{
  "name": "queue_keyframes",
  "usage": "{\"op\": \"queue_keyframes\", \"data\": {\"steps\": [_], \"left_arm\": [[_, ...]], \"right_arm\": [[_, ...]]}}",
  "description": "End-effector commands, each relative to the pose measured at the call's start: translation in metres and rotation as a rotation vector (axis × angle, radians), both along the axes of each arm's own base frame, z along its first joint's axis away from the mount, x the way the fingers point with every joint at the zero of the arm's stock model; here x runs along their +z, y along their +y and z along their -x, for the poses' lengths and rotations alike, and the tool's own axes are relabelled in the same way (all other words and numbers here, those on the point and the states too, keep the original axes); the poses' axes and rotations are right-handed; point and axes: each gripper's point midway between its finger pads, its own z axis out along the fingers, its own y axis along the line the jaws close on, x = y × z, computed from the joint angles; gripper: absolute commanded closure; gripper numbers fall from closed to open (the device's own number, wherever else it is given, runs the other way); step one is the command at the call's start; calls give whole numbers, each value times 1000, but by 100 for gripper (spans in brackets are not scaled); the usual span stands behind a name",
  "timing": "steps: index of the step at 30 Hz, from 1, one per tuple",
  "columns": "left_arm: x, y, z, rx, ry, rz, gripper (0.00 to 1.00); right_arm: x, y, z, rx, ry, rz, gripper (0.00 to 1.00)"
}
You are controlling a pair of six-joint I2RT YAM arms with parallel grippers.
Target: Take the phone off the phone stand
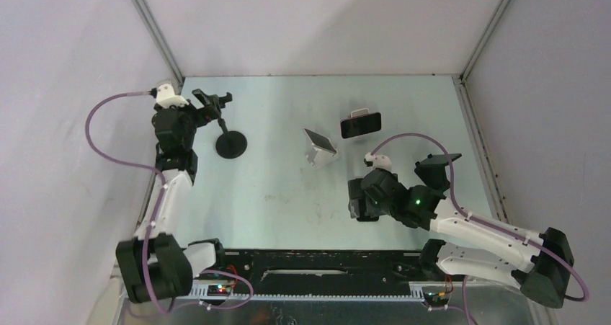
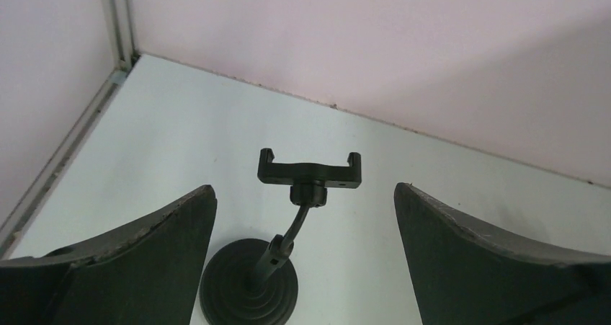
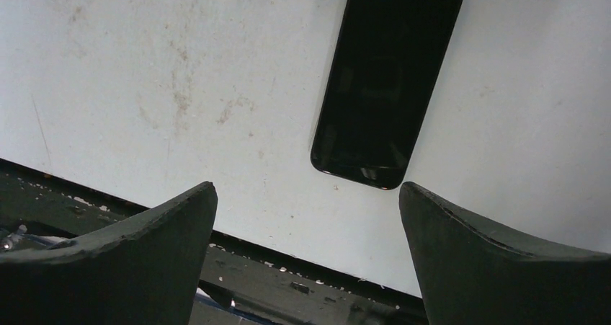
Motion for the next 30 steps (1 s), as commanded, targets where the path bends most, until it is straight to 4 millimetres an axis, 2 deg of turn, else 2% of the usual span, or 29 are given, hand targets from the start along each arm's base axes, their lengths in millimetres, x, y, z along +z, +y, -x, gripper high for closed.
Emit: {"op": "queue_keyframes", "data": {"steps": [1,2,3,7,8,11,14,17,20,22,26,27,30], "left_arm": [[30,10,25,102,2,23,0],[25,10,32,111,42,39,0],[29,10,36,116,51,45,0],[11,18,69,205,157,79,0],[18,21,77,224,137,76,0],[17,24,99,256,163,62,0],[8,20,110,231,220,34,0],[-16,11,119,175,348,21,0],[-23,7,126,151,394,10,0],[-24,4,135,146,382,12,0],[3,-11,150,134,244,53,0],[5,-10,151,160,242,65,0],[2,-26,147,123,285,80,0]], "right_arm": [[23,-3,-14,-40,-85,-30,1],[25,-4,-15,-42,-91,-30,1],[25,-6,-16,-49,-99,-25,1],[27,-12,-18,-74,-115,-14,1],[27,-14,-18,-82,-114,-12,1],[31,-16,-19,-82,-116,-26,1],[33,-20,-17,-77,-97,-36,1],[36,-24,-19,-84,-83,-64,1],[39,-22,-18,-60,-78,-87,1],[42,-23,-16,-53,-79,-94,1],[43,-29,-15,-70,-73,-86,1],[44,-31,-14,-76,-69,-78,1],[48,-37,-14,-98,-79,-77,1]]}}
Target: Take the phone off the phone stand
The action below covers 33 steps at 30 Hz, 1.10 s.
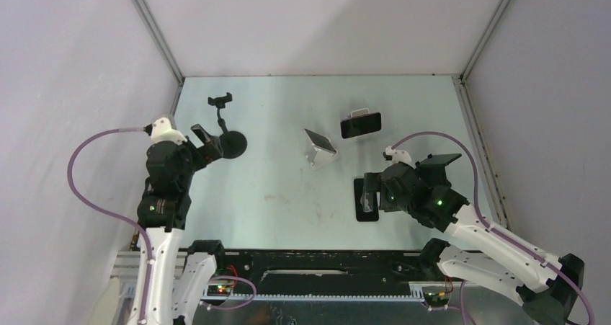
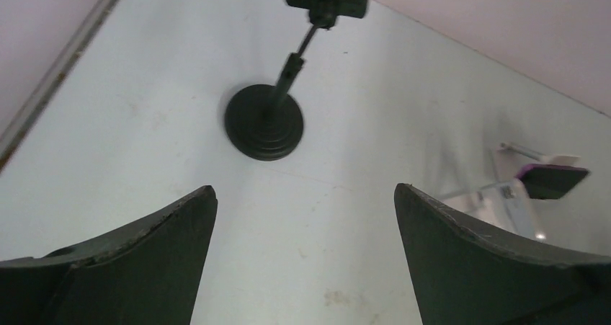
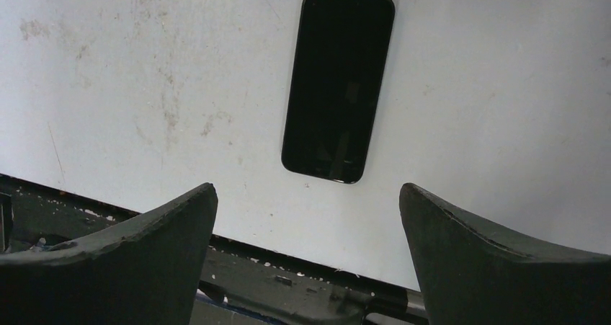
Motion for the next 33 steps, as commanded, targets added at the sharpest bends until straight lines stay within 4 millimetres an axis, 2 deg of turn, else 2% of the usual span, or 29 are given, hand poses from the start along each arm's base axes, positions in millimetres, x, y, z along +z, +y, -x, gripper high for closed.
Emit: {"op": "queue_keyframes", "data": {"steps": [1,5,9,12,15,17,20,23,24,25,28,33], "left_arm": [[7,-16,-6,-5,15,49,0],[3,-19,-10,3,68,57,0],[24,-3,-8,74,-14,5,0],[33,-4,-10,44,-85,-29,0],[37,-14,-15,-24,-104,-37,0],[33,-19,-19,-52,-62,-24,0],[20,-16,-20,-48,44,-55,0],[24,-25,-24,-125,14,-80,0],[23,-26,-21,-133,-3,-81,0],[33,-28,-19,-140,-56,-76,0],[33,-32,-13,-154,-86,-53,0],[36,-58,0,-334,-70,-64,0]], "right_arm": [[23,-6,-3,-27,-43,-22,1],[27,-12,-3,-60,-53,-35,1],[25,-11,-1,-60,-35,-45,1],[22,-13,0,-63,-20,-30,1],[20,-17,0,-65,-20,-12,1],[21,-19,-3,-71,-25,-10,1],[23,-23,-6,-76,-36,-9,1],[26,-25,-8,-81,-43,-26,1],[27,-25,-10,-81,-48,-31,1],[28,-25,-10,-79,-51,-36,1],[32,-27,-11,-81,-63,-53,1],[40,-31,-11,-94,-95,-74,1]]}}
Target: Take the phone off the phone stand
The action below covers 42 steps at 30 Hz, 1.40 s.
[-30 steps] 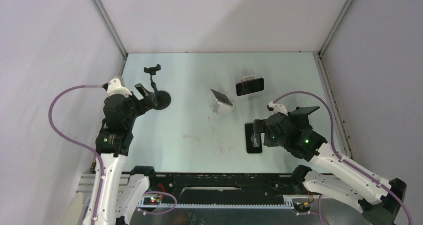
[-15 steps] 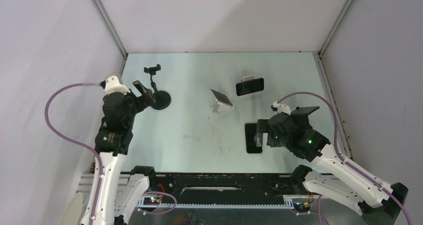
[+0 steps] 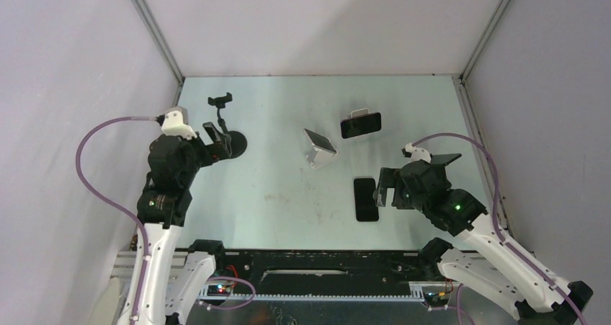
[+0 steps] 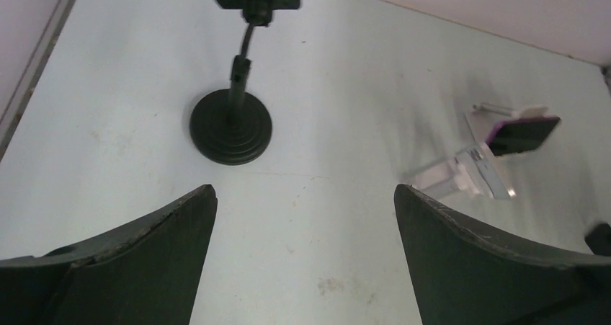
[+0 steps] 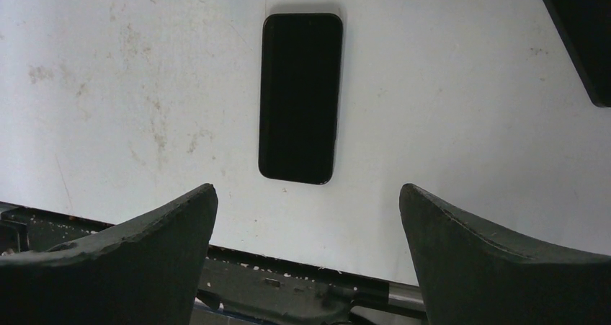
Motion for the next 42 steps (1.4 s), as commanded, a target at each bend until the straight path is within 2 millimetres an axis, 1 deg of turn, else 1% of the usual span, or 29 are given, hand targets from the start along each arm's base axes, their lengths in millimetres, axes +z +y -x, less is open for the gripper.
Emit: {"op": "queue_keyframes", "data": {"steps": [1,3,7,8,12,13,16,17,18,19,20,21,22,23,24,25,26,27,28,29,31,35,36,37,38,39,40,41,42], "left_arm": [[19,-23,6,-156,-46,-9,0],[18,-26,10,-171,-64,8,0],[27,-36,18,-220,-160,41,0],[23,-38,18,-225,-159,55,0],[10,-64,18,-361,-105,103,0],[10,-73,21,-402,-108,112,0],[12,-89,30,-450,-134,114,0],[12,-94,33,-454,-143,106,0],[11,-98,35,-469,-140,106,0],[8,-104,38,-483,-134,108,0],[7,-107,39,-492,-130,113,0],[6,-113,41,-506,-129,129,0],[6,-116,42,-515,-132,139,0],[8,-123,45,-539,-141,162,0],[12,-127,45,-550,-158,175,0],[11,-135,51,-581,-157,193,0],[14,-139,53,-596,-167,200,1],[14,-147,59,-629,-165,209,2],[14,-153,65,-653,-160,212,3],[13,-155,67,-661,-157,209,3],[9,-158,72,-676,-142,189,3],[-6,-149,77,-658,-96,130,1],[-5,-147,77,-655,-105,114,1],[-9,-143,78,-646,-89,97,1],[-6,-139,79,-644,-100,71,1],[-11,-135,81,-635,-79,44,0],[-4,-130,81,-640,-98,0,0],[-11,-123,83,-628,-61,-44,0],[-1,-116,83,-622,-86,-98,0]], "right_arm": [[26,3,-5,9,-77,-54,1],[28,2,-5,5,-88,-62,1],[34,2,-4,13,-114,-79,1],[36,2,-5,17,-123,-81,1],[43,-1,-7,11,-157,-88,1],[44,-2,-7,9,-162,-90,1],[56,-8,-9,-21,-176,-91,1],[63,-9,-10,-29,-187,-98,1],[63,-12,-10,-41,-179,-85,1],[73,-13,-11,-48,-190,-91,1],[71,-17,-11,-60,-173,-69,1],[83,-18,-12,-69,-188,-74,1],[82,-24,-12,-87,-170,-42,1],[92,-28,-11,-101,-173,-35,1],[96,-34,-13,-128,-177,-13,1],[109,-40,-11,-157,-184,-11,1],[113,-50,-14,-201,-194,19,1],[125,-63,-13,-258,-215,41,1],[129,-70,-13,-291,-220,55,1],[137,-84,-12,-345,-234,85,1],[144,-103,-10,-423,-246,122,1],[146,-132,-10,-552,-238,165,1],[148,-141,-13,-594,-242,169,1],[146,-140,-15,-590,-230,149,1],[145,-143,-20,-612,-227,125,1],[143,-145,-23,-612,-221,118,1],[140,-147,-30,-631,-210,69,1],[138,-148,-33,-630,-203,50,1],[132,-151,-39,-647,-187,-4,1]]}}
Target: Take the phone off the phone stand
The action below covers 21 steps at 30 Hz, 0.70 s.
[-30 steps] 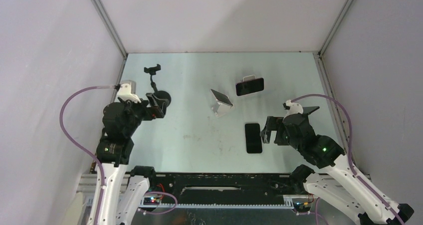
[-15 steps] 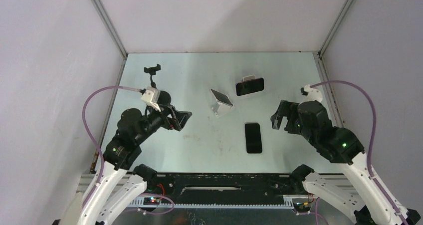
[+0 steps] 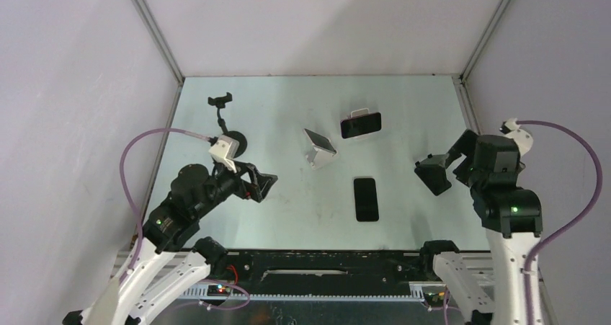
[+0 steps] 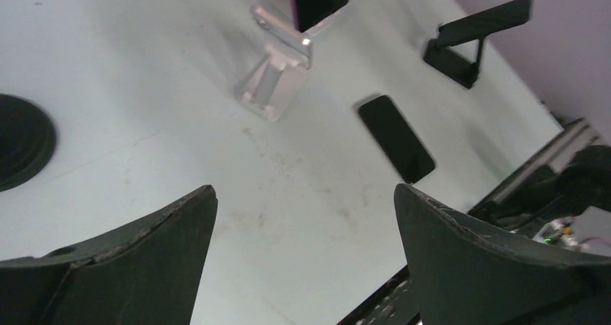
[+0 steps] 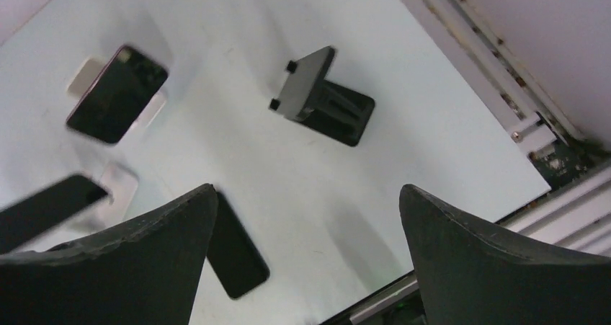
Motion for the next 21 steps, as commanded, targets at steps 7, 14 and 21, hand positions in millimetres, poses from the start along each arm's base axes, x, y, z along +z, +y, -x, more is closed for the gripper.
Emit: {"op": "queue_keyframes", "data": {"steps": [7,14,21], "left_arm": [[1,53,5,94,-63,-301,0],[-20,63,3,158,-55,-304,0],[-24,65,-1,179,-55,-315,0]], "right_arm": [[-36,-18,-51,-9,-47,-352,10],[-51,-26,-62,-33,-30,-378,12],[-57,-31,-59,-56,-22,-357,9]]}}
